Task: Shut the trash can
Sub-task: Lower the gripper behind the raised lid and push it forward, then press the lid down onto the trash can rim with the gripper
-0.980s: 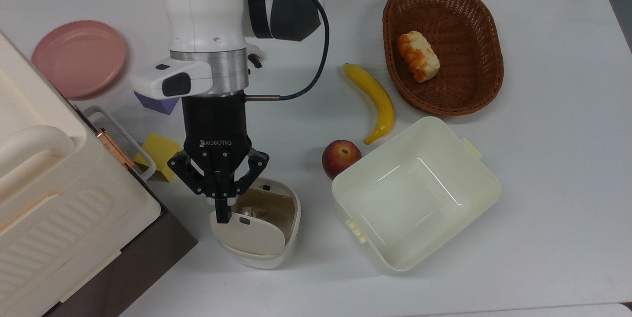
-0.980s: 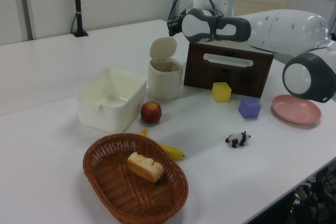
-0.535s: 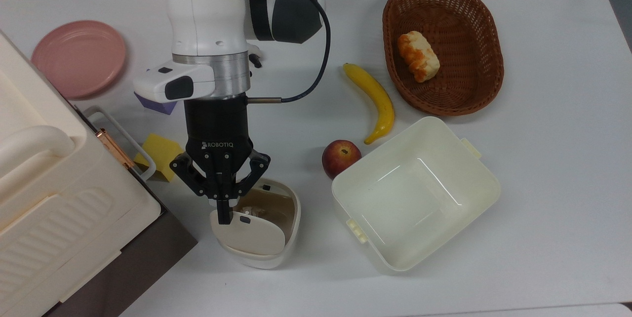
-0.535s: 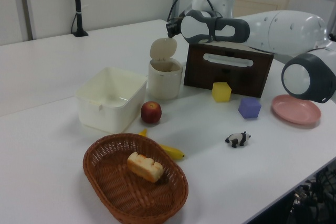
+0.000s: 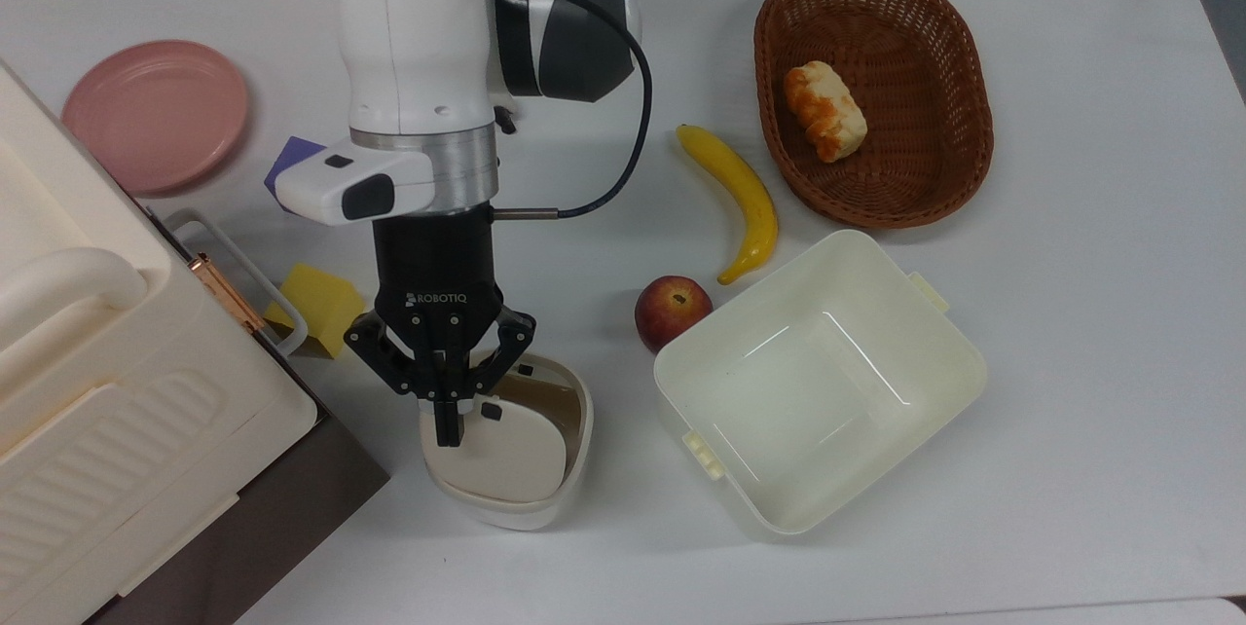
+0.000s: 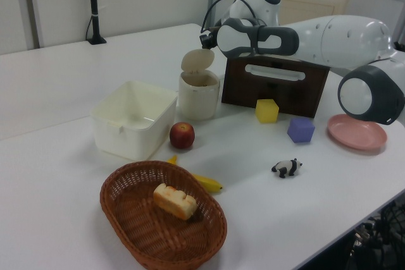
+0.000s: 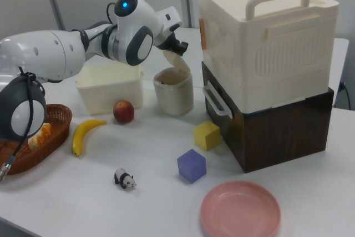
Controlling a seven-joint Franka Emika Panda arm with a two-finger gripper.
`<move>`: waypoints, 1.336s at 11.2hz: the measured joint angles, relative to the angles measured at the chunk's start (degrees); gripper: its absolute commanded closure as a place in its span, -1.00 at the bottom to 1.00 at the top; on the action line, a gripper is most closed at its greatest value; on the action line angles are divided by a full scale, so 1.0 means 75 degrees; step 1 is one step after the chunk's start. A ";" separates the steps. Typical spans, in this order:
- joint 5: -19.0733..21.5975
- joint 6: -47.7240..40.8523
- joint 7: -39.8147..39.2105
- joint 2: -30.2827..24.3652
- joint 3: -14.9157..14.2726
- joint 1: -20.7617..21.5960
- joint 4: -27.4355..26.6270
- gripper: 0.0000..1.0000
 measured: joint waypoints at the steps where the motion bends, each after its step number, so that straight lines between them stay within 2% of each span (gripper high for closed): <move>1: -0.0006 0.0000 -0.0056 -0.0029 0.0009 0.0007 -0.0108 0.91; 7: -0.0007 0.0000 -0.0181 -0.0633 0.0117 0.0020 -0.0857 0.91; 15: -0.0007 0.0000 -0.0436 -0.0855 0.0144 0.0040 -0.1591 0.90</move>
